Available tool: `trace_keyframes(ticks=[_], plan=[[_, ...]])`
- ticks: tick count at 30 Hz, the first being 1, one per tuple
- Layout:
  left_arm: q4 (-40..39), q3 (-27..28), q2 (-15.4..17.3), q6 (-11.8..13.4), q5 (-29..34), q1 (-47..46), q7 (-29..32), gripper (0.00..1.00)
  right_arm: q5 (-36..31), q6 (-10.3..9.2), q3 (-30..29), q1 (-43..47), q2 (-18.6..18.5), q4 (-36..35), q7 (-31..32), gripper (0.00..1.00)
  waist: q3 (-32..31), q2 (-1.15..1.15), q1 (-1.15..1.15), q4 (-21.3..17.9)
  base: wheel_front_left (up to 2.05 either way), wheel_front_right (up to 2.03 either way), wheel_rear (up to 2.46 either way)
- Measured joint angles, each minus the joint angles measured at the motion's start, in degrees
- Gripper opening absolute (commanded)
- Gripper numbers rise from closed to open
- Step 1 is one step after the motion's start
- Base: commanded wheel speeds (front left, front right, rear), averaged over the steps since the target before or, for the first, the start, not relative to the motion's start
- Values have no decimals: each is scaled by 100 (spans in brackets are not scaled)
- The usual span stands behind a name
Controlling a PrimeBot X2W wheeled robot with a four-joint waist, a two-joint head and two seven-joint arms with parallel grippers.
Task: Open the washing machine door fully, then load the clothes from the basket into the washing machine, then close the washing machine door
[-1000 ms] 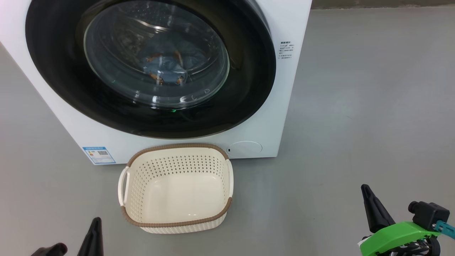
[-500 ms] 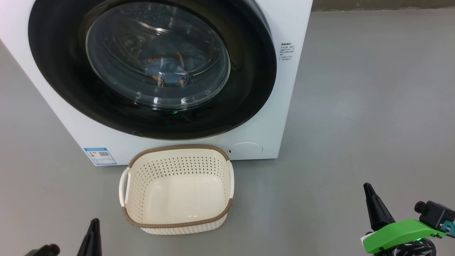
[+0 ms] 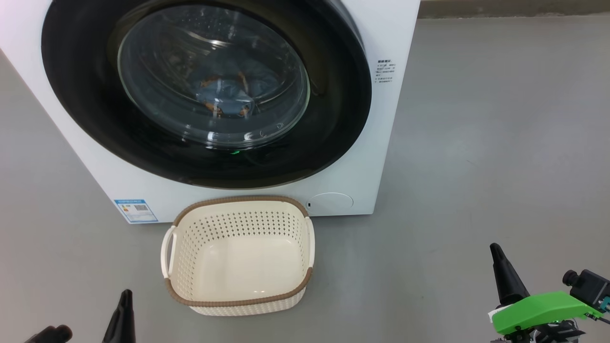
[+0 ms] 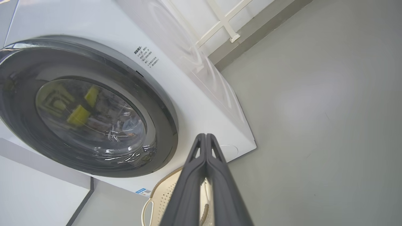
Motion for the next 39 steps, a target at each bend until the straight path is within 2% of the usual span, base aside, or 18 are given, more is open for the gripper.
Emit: trace_keyframes(ticks=[39], plan=[[-1,191,-130,33,-2346,-226,658,0,1992,-1,-344,1,222,-261,659,0,-111,0,0,48,0,0,0]])
